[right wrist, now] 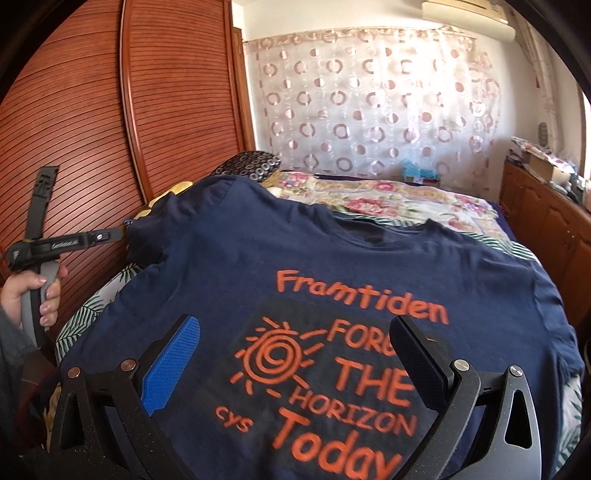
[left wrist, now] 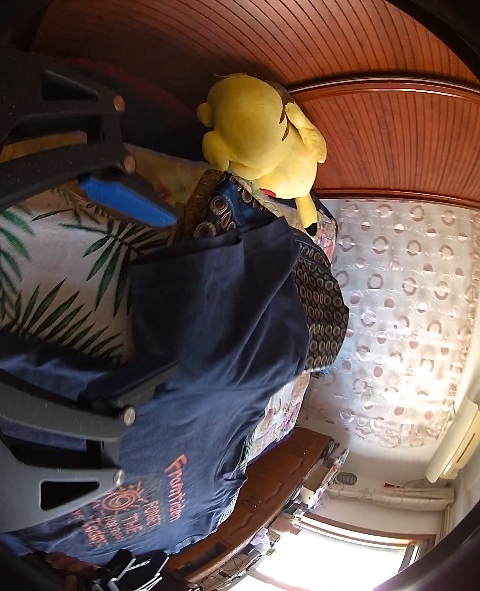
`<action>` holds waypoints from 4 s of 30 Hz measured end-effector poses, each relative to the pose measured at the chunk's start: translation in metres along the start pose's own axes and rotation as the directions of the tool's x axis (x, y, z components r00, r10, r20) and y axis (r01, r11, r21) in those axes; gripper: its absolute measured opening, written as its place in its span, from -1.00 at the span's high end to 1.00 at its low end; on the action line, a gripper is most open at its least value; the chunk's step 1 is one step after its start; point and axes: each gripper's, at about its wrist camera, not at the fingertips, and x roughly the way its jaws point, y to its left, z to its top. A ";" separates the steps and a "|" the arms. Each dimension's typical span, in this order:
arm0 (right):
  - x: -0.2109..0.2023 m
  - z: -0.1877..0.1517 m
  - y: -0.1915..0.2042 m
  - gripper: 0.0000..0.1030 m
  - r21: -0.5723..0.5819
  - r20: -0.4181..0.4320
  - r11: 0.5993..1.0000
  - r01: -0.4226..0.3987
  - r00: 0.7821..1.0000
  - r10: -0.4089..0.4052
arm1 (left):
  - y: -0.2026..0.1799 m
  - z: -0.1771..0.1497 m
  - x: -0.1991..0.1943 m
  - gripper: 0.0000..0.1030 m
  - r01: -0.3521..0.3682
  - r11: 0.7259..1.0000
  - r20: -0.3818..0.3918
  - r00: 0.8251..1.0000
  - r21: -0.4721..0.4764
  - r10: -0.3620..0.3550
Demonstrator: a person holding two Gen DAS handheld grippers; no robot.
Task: Fold small clothes
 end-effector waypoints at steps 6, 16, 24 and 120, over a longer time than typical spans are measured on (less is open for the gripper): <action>0.003 -0.001 -0.001 -1.00 -0.023 -0.004 1.000 -0.018 1.000 0.017 | 0.010 0.024 0.015 0.02 0.015 1.000 0.005 1.000 -0.014 -0.015; -0.002 -0.006 -0.005 -1.00 -0.024 -0.011 1.000 -0.017 1.000 0.017 | 0.019 0.022 0.045 0.04 -0.018 1.000 -0.081 0.997 -0.013 0.017; 0.001 -0.006 -0.002 -1.00 -0.015 -0.014 1.000 -0.014 1.000 0.014 | 0.009 0.021 0.035 0.73 0.025 0.999 -0.047 0.999 0.042 -0.023; 0.140 0.072 -0.081 0.59 0.010 -0.210 0.999 0.036 0.977 -0.033 | -0.094 -0.057 -0.034 -0.56 0.114 0.974 0.023 0.992 0.197 -0.121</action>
